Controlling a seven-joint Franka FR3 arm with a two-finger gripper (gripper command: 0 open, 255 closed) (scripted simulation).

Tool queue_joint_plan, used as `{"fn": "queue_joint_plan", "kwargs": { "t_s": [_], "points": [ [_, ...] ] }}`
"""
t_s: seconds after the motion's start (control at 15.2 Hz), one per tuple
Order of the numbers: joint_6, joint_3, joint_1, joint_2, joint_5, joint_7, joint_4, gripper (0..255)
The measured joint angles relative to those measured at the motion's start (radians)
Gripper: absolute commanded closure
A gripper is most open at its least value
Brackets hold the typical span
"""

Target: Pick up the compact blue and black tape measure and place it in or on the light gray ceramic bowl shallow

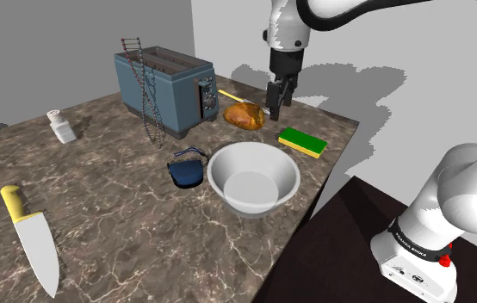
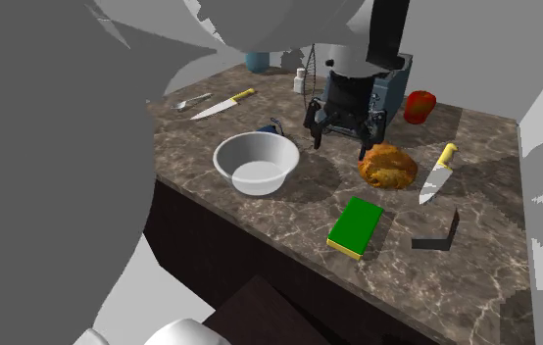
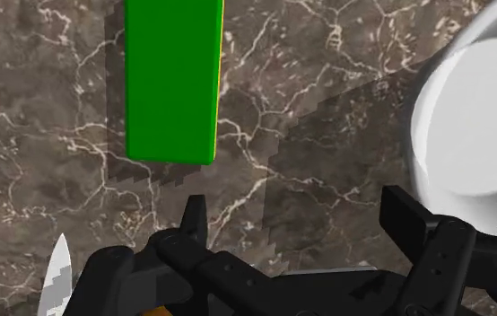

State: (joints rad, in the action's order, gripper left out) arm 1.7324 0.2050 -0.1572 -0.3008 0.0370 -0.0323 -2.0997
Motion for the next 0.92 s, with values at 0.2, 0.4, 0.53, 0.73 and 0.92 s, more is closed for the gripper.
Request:
{"fn": "queue_joint_plan", "kwargs": {
  "t_s": [0.2, 0.4, 0.53, 0.73, 0.92],
  "points": [
    [0.027, 0.038, -0.022, 0.077, -0.002, -0.029, 0.061, 0],
    [0.053, 0.071, -0.041, 0.178, -0.018, -0.055, 0.145, 0],
    [0.068, 0.091, -0.055, 0.231, -0.030, -0.071, 0.189, 0],
    [0.083, 0.119, -0.081, 0.314, -0.054, -0.099, 0.266, 0],
    [0.080, 0.145, -0.112, 0.418, -0.089, -0.130, 0.378, 0]
  ]
}}
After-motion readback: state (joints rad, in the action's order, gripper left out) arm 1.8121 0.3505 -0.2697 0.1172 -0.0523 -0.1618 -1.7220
